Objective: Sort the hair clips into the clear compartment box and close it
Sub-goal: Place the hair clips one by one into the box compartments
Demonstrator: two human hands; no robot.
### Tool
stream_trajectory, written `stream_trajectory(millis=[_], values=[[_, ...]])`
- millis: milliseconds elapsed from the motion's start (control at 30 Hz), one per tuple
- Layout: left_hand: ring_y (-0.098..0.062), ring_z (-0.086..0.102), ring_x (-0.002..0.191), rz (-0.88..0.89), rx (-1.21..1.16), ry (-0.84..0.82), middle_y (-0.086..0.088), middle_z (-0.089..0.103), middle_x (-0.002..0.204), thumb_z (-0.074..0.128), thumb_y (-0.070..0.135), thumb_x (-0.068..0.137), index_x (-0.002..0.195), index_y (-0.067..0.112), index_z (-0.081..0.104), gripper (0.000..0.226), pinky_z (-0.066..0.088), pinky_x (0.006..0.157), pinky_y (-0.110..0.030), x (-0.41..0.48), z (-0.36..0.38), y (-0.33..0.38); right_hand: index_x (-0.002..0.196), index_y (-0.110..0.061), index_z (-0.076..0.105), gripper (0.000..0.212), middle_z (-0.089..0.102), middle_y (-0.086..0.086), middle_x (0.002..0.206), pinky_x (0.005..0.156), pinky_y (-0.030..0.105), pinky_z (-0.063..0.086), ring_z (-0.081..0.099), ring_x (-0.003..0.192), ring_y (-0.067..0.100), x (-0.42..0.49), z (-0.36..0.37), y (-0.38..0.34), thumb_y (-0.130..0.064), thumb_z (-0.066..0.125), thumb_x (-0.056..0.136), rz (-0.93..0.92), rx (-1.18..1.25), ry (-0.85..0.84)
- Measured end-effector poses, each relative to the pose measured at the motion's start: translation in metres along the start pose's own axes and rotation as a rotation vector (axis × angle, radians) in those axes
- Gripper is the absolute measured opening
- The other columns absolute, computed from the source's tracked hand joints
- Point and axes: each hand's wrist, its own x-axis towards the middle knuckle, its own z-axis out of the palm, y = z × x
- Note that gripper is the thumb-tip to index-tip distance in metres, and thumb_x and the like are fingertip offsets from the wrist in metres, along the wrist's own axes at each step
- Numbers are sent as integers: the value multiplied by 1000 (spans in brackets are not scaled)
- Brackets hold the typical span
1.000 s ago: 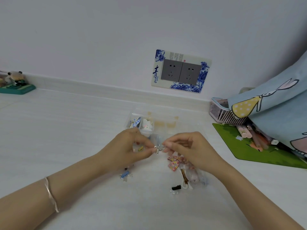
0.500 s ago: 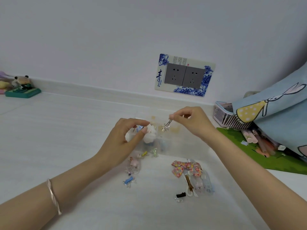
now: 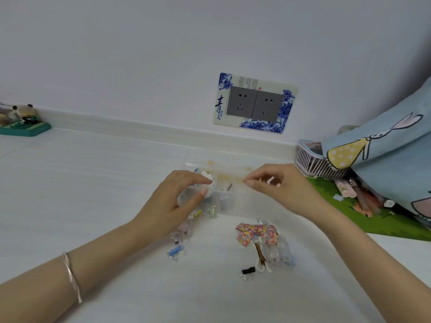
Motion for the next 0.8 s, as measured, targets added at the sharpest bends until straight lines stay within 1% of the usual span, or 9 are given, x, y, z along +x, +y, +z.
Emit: stream_trajectory(millis=[133,167,267,333,400,500,600,700,800], values=[[11,41,116,81,61,-60,27,55,116,50,33,89,115,26,63,30,26,101,-7,2,4,2,81,-28,75,7,69,-19,81,60,21,41,56,69,6,-29,-9,4,-22,73,79,2,-64,-81],[12,39,117,95,80,-80,26,55,117,49,34,89,115,25,64,32,24,103,-6,2,5,2,81,-27,76,6,70,-18,82,60,20,40,56,69,5,-35,-12,6,-23,73,79,18,-89,-104],[9,36,123,112,134,-111,19,58,121,47,37,90,118,25,63,34,19,105,-6,2,8,2,83,-29,76,6,71,-13,84,58,10,36,57,69,3,-47,-15,14,-30,75,77,69,-165,-190],[4,37,127,117,150,-115,18,58,123,47,37,91,119,26,62,33,21,108,-11,2,9,1,88,-34,74,14,70,-14,88,60,9,35,57,74,0,-52,-12,18,-39,74,75,92,-271,-210],[-1,38,129,106,156,-118,18,58,124,46,38,92,119,27,61,33,25,110,-21,2,10,2,93,-37,72,20,68,-19,91,60,11,34,56,80,-3,-54,-6,21,-44,73,74,101,-387,-217],[-4,40,130,110,163,-123,16,59,125,47,36,92,119,26,62,33,28,111,-28,2,10,3,94,-34,71,18,67,-18,93,62,14,33,58,80,-1,-52,-1,25,-36,73,77,93,-423,-221],[-3,40,129,109,162,-125,16,59,125,46,35,92,119,26,61,32,28,110,-27,2,10,3,93,-32,71,15,64,-14,93,63,19,38,59,78,2,-52,1,25,-30,73,78,85,-425,-224],[-2,40,129,107,164,-116,18,58,125,45,36,92,119,27,61,33,27,110,-24,2,10,2,96,-33,68,16,62,-12,95,70,27,47,59,79,7,-53,2,24,-32,71,79,88,-448,-237],[-2,39,129,106,159,-121,19,58,124,45,37,93,120,27,61,33,26,110,-24,2,10,2,96,-33,64,15,59,-13,95,67,21,43,58,81,5,-55,2,24,-29,68,82,70,-485,-257]])
